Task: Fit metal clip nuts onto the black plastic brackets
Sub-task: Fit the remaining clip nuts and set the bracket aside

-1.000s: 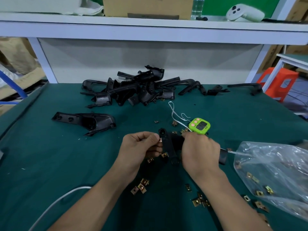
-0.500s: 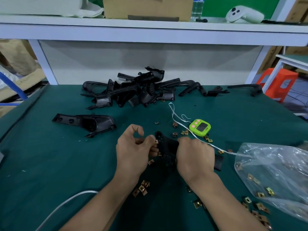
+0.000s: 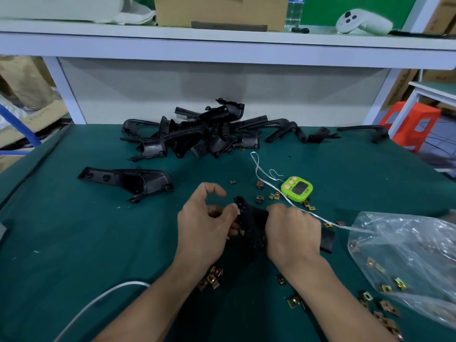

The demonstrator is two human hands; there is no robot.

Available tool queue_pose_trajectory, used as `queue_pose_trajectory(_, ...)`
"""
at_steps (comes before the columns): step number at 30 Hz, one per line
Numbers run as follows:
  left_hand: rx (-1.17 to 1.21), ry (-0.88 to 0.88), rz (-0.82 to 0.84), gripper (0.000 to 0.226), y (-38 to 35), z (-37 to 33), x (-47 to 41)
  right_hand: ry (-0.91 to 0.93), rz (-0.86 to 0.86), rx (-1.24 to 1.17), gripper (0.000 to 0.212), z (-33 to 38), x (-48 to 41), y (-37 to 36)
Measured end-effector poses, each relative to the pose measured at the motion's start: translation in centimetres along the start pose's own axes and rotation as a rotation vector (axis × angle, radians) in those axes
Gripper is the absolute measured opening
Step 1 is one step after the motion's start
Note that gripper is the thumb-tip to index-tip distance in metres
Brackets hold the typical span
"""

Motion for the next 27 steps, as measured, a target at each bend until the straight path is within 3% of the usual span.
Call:
queue_pose_trajectory(13,0.27,0.093,0.295,0.042,-1.7,1.2,-1.0,0.059,-0.006,-0.066,0.024,0.3,0.2,0.6)
queue_pose_trajectory(20,0.335,0.177,0.213,0.037,-1.9,2.6,-0.7,0.059,-0.019,-0.062,0.021,0.0,0.0,0.7)
queue_pose_trajectory(27,0.332,0.191,0.27,0.035,-2.0,2.2,-0.3,0.078,-0.034,0.009,0.024,0.4,0.4,0.9)
Point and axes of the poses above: each hand's wrist, its own x-axis away from the middle knuckle, its own y-axis out of the back of the hand, z = x × y, the point moved 10 cm from there along -x, towards the middle knuckle, and after that the axes turned 15 degrees about -y, right-handed, at the moved point
